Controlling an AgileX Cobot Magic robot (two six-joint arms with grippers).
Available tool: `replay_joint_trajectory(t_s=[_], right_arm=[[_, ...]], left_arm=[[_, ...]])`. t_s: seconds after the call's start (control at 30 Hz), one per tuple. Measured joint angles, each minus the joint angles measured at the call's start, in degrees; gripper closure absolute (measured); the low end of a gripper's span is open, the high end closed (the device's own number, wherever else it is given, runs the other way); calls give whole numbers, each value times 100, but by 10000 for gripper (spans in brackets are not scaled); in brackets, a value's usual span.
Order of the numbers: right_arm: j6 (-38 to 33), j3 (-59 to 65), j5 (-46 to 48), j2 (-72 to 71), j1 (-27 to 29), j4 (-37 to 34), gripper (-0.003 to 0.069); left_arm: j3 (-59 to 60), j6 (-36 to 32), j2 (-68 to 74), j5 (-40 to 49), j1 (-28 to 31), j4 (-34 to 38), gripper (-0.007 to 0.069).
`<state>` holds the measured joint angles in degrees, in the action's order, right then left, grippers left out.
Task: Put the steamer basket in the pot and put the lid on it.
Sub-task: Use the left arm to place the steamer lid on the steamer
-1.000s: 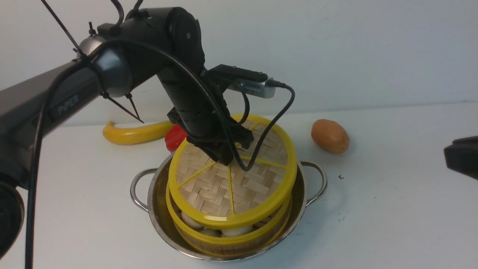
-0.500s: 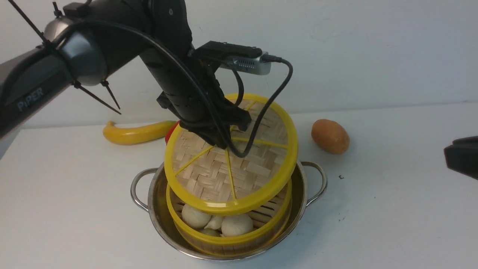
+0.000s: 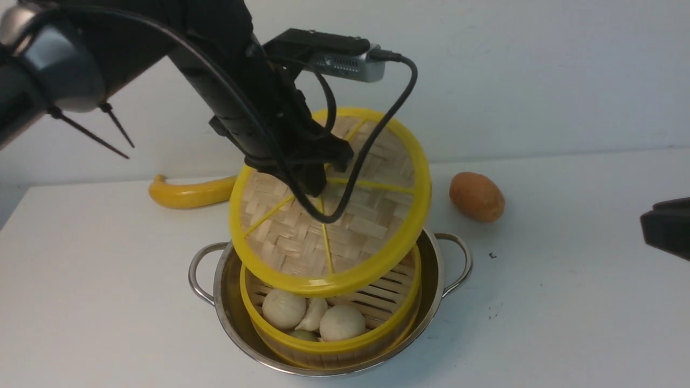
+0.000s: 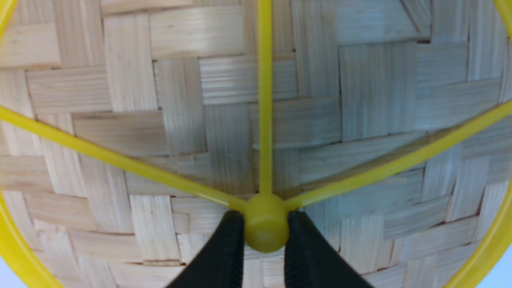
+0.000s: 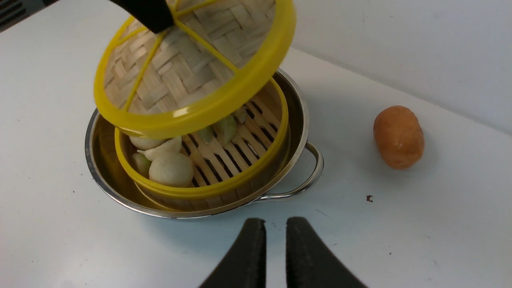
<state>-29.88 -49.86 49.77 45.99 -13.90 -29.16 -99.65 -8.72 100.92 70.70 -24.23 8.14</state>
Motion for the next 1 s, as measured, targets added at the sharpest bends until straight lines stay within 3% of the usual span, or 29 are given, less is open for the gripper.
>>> replay_joint_trajectory(t_s=[0.4, 1.0], right_arm=[[0, 0, 0, 0, 0, 0, 586], [0, 0, 0, 0, 0, -61, 575]], left_arm=[[636, -6, -361, 89, 0, -326, 502], [554, -171, 372, 79, 0, -121, 502]])
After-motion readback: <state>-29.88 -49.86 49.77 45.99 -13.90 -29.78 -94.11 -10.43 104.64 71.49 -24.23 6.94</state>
